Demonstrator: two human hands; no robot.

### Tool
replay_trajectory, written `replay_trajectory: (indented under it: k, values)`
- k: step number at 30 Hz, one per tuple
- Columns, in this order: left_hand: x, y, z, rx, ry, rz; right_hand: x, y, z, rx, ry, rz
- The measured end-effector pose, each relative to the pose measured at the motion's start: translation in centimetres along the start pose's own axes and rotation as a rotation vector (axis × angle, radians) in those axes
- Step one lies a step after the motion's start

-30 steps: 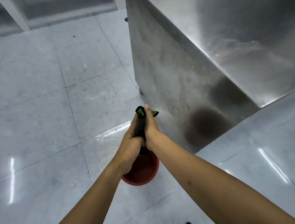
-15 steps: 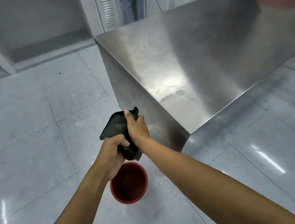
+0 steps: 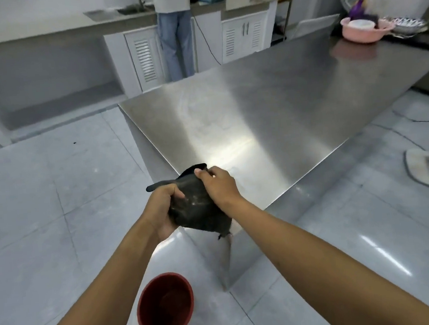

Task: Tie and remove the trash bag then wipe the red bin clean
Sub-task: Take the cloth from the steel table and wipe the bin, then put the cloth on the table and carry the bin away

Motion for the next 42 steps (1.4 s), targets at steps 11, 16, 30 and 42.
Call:
replay_trajectory:
  k: [11, 16, 30, 42]
  values:
    - [4.4, 4.5, -8.6, -0.078, -0.159, -0.276, -8.6, -8.9, -0.6, -0.130, 0.255, 0.049]
    - [3.8, 3.7, -9.5, -0.305, 0.007, -0.653, -7.9, -9.8, -0.7, -0.174, 0.228, 0.254]
    - [8.2, 4.2, -9.2, -0.029, 0.244, -1.905, -8.0, -3.5, 0.4, -0.007, 0.015, 0.948]
    - [1.9, -2.9, -5.2, -0.320, 0.417, -0.901, -0.6, 0.0, 2.4, -0.154, -0.477, 0.842]
Point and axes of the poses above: each hand's wrist, its own z-axis away from the middle knuckle, its own y-axis out of the palm, x = y × z, the point moved 6 cm from there along -z, towards the middle knuckle, and after that the axes turned 11 degrees about x, right-handed, at the moved point
